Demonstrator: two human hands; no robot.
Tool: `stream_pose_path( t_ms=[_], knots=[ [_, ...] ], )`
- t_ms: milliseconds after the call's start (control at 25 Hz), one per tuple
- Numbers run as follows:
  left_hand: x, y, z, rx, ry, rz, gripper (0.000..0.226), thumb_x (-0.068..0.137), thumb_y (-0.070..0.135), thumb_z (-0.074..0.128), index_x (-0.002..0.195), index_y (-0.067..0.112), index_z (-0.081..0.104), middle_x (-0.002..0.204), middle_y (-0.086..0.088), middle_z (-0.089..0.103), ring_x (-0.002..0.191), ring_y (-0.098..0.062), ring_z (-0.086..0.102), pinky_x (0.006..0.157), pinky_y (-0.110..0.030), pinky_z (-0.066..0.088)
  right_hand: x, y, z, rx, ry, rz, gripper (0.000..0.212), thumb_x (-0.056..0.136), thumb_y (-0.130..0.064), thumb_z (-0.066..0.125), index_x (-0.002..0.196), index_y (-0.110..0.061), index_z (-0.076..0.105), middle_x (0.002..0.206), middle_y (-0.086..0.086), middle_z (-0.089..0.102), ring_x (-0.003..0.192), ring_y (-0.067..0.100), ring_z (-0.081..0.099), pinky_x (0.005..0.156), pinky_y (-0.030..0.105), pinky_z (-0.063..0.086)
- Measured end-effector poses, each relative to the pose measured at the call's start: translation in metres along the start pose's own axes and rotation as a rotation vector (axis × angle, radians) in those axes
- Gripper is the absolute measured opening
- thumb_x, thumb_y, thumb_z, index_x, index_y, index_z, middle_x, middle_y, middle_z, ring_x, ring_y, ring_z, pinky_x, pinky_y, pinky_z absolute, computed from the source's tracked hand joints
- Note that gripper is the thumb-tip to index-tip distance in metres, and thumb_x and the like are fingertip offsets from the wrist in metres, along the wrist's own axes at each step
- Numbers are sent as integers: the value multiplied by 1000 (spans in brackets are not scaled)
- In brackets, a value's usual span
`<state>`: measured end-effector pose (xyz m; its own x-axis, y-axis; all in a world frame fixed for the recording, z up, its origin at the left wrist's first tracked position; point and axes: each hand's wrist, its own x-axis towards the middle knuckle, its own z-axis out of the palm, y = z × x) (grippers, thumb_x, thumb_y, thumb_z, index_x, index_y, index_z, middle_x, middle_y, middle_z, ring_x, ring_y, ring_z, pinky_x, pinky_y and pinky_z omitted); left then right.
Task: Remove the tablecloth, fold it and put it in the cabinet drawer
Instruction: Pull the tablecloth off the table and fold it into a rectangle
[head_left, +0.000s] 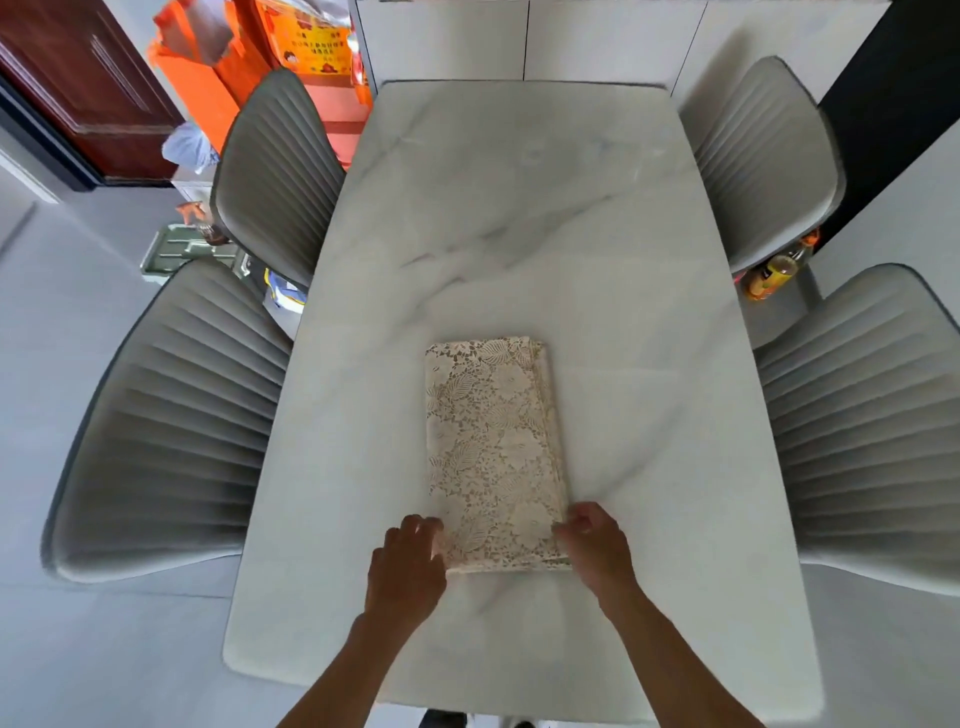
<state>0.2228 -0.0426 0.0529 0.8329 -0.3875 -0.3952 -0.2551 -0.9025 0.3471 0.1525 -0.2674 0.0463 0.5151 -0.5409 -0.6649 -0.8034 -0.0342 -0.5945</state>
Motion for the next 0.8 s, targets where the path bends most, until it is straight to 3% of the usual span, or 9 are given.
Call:
stream_pose_path(
  t_ms=[120,280,400,480,560,640,680,800],
  knots=[
    [7,-7,16,-151,-4,-68,45,93,24,57,136,27,44,131,-1,47,114,-24,49,91,-35,47,2,3,15,-290,54,-105,29,81,-34,67,104,-20,55,97,-2,57,91,23,58,72,29,38],
    [12,-11,32,-291,1,-10,52,92,8,58,139,27,47,123,-5,45,107,-24,53,92,-32,47,7,14,20,-289,118,-131,22,83,-16,64,100,-19,50,87,-2,61,81,24,60,67,31,44],
    [14,-23,29,-331,-81,39,53,91,8,60,139,28,48,119,-2,44,99,-22,55,95,-38,49,8,19,15,-310,87,-175,20,83,-6,60,99,-14,50,83,5,63,77,28,61,69,35,49],
    [11,-25,25,-247,-70,85,55,89,12,61,140,28,47,125,-3,45,103,-23,53,94,-40,49,5,20,14,-312,86,-204,21,82,-5,60,98,-14,49,82,7,63,76,29,60,71,39,51],
    [9,-22,26,0,41,180,56,84,16,64,138,23,49,141,-7,43,119,-28,49,94,-42,48,3,21,15,-300,138,-225,26,82,-7,63,102,-15,49,90,5,61,82,28,60,74,40,51],
    [10,-18,28,78,64,254,52,84,23,62,135,20,52,154,-8,34,132,-30,40,100,-44,45,2,22,18,-245,166,-203,36,81,-15,68,111,-15,49,97,3,58,89,26,58,77,37,49],
    [12,-17,29,3,58,230,45,87,26,61,131,20,55,154,-7,33,133,-29,39,101,-44,43,3,21,19,-187,159,-160,41,82,-20,70,116,-14,48,95,1,59,89,25,59,76,34,47],
    [27,-13,31,-465,131,-75,26,88,20,67,114,18,64,135,-8,46,114,-26,53,98,-39,48,14,19,19,-100,139,-68,37,88,-27,67,115,-10,50,80,-8,60,88,27,64,73,30,42]
  ],
)
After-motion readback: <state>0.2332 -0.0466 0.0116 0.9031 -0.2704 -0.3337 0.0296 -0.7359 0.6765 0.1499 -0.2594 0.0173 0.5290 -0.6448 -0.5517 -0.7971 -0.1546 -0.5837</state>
